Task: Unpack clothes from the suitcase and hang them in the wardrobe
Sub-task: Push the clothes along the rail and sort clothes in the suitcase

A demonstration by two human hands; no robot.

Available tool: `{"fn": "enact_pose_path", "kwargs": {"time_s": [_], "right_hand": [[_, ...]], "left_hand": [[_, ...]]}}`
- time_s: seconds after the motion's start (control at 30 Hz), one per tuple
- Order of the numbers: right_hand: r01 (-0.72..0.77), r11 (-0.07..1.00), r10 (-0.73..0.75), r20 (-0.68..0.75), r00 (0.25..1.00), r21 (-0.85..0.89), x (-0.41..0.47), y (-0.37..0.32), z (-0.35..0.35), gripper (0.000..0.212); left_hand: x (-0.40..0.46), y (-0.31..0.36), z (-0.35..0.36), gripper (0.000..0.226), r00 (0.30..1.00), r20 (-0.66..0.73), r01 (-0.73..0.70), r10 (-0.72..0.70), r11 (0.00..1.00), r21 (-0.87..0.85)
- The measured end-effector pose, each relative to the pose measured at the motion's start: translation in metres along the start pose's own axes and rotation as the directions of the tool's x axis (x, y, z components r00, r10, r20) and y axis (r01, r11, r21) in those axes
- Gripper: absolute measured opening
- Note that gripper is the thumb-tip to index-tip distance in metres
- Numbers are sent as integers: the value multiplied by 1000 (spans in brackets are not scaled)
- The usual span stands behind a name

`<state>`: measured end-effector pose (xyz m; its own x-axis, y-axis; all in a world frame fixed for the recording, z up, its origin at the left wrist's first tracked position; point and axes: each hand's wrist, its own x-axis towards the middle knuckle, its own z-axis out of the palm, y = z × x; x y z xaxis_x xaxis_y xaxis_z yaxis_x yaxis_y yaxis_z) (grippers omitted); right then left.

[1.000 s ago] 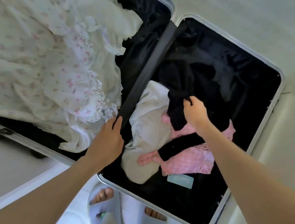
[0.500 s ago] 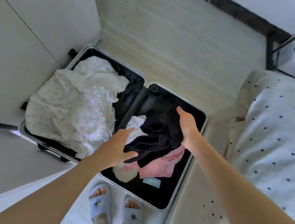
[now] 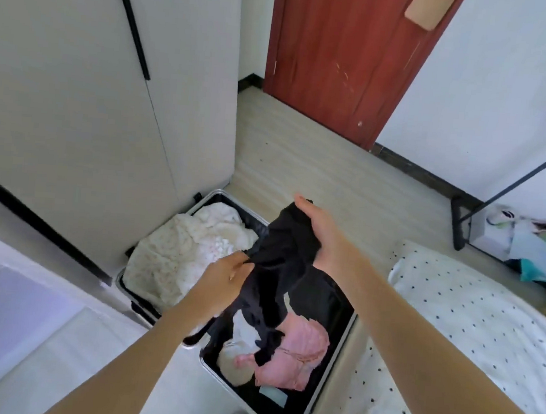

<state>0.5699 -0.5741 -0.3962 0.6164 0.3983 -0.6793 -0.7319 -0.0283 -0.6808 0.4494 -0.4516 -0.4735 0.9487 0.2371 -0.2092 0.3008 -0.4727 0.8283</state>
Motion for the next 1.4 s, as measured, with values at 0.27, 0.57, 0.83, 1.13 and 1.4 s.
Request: {"fn": "enact_pose_path", "kwargs": {"time_s": [0.27, 0.57, 0.83, 1.13, 1.4], "right_hand": [[106, 808, 43, 236, 971, -580, -102, 3, 90, 20], [358, 321, 289, 451, 844, -877, -219, 69, 250, 40], [648, -223, -32, 669, 742, -729, -255, 118, 382, 46], [650, -358, -328, 742, 585, -671, -233, 103, 506, 20], [678, 182, -98, 672, 734, -713, -205, 87, 600, 25]], "left_hand": [[-116, 28, -127, 24, 982, -170, 58, -79, 991, -124], [-298, 6, -278, 19, 990, -109, 118, -91, 953, 278], [-410, -39, -387, 15, 852, -518, 257, -74, 921, 293], [-494, -82, -492, 39, 417, -860, 612, -295, 791, 26], [-501, -115, -565, 32, 309, -709, 164, -633, 770, -616]]}}
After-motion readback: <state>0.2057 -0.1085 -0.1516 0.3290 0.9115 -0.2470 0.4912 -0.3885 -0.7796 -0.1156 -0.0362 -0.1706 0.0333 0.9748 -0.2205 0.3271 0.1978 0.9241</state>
